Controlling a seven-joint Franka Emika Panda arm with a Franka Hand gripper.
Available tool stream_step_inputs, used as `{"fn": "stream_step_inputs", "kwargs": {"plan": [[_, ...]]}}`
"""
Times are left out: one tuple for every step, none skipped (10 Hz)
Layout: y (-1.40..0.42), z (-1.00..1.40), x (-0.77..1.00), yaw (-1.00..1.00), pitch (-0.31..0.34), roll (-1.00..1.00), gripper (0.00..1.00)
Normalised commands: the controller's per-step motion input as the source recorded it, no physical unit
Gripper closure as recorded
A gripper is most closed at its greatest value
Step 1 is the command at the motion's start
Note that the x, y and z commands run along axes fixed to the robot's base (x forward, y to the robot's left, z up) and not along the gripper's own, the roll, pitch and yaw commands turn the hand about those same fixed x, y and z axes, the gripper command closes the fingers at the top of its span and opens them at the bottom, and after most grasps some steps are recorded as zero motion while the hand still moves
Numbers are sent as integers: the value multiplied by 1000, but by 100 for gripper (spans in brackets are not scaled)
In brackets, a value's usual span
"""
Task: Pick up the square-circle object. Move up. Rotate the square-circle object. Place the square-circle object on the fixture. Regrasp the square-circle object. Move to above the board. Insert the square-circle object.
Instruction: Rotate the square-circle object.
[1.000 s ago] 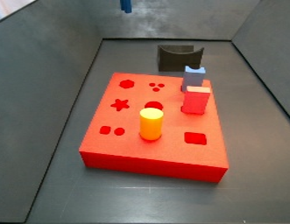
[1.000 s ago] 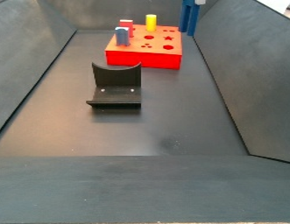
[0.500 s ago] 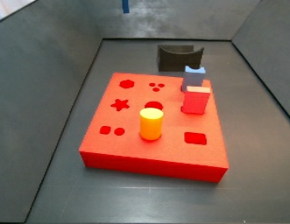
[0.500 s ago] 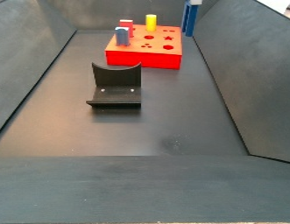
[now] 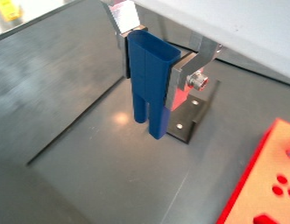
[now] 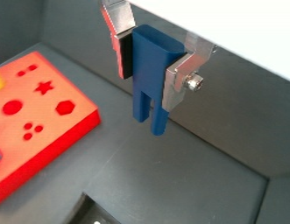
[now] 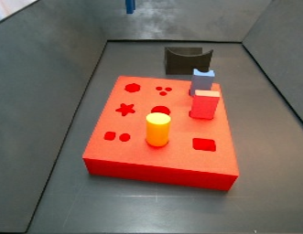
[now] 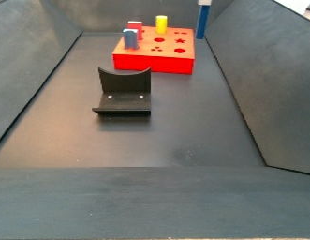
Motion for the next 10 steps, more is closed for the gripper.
{"fn": "stream_step_inputs", "kwargs": {"plan": [[12,1,5,-1000,39,-49,100],[13,1,5,-1000,44,-56,100],[13,2,5,-1000,50,-63,100],[13,3,6,-1000,56,-71,100],[13,3,6,-1000,61,-78,100],[13,4,8,-1000,79,-102,100],[13,5,9,-1000,90,-117,100],[0,0,0,-1000,31,-40,100],[0,1,1,-1000,33,-43,100],[2,2,2,-1000,36,-48,100]]}}
